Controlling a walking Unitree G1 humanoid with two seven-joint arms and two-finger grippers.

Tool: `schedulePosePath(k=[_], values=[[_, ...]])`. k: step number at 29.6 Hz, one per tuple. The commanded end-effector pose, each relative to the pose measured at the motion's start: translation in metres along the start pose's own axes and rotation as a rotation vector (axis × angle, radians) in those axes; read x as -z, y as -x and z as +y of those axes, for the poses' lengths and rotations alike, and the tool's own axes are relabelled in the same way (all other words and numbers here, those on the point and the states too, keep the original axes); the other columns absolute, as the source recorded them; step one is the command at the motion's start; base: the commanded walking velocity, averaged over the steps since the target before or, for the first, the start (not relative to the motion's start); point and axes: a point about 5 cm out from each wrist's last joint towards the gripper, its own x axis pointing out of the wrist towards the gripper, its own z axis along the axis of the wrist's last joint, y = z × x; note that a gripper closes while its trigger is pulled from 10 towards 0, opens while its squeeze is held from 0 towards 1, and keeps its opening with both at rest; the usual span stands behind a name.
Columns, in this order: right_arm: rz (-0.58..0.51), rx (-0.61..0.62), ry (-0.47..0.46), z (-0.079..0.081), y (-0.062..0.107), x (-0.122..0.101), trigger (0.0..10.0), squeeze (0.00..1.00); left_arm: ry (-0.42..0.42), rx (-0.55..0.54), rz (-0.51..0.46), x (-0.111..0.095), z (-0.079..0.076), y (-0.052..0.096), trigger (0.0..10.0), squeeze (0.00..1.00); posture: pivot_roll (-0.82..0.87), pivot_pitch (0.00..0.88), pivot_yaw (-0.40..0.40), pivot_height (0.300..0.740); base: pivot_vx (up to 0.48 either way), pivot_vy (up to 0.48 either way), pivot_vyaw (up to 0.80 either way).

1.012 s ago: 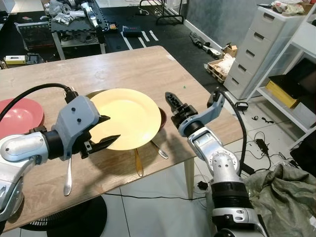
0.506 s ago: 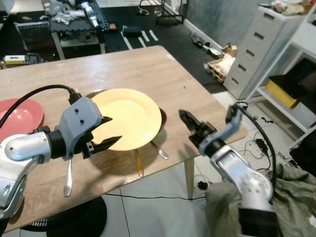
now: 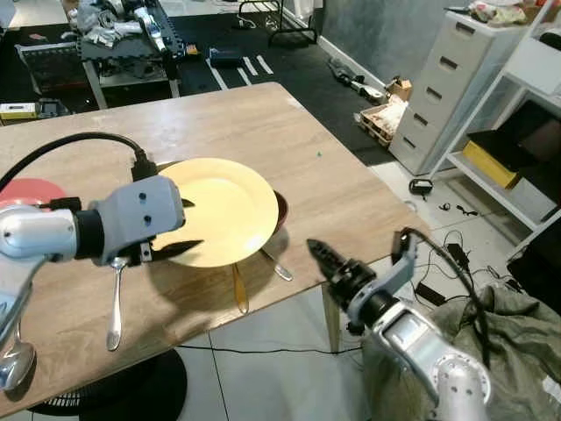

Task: Setting the table

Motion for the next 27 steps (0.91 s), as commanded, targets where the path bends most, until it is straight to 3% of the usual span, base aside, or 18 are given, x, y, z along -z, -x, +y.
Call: schedulePosePath(k=[1,8,15,27], values=[[0.055,-0.002,-0.071,0.002,-0.006,0.019,10.0,0.0,-0.04,0.02,0.043,0.006,-0.003,-0.002,10.0,0.0,0.12,0.085,0.03,0.74,0.0,0.0,0.0],[0.085,-0.011,-0.122,0.009,-0.024,0.03,10.0,0.0,-0.013,0.037,0.067,0.014,-0.005,-0.002,10.0,0.0,0.14,0.082,0.02,0.74,0.0,0.0,0.0],[0.097,-0.022,-0.143,0.019,-0.039,0.033,10.0,0.0,-0.006,-0.073,0.149,0.041,0.008,-0.003,10.0,0.0,0.15,0.08,0.015,0.74,0.0,0.0,0.0],[0.165,-0.07,-0.133,0.027,-0.044,0.04,10.0,0.0,-0.006,-0.157,0.198,0.055,0.016,0.002,10.0,0.0,0.15,0.069,0.006,0.74,0.0,0.0,0.0]])
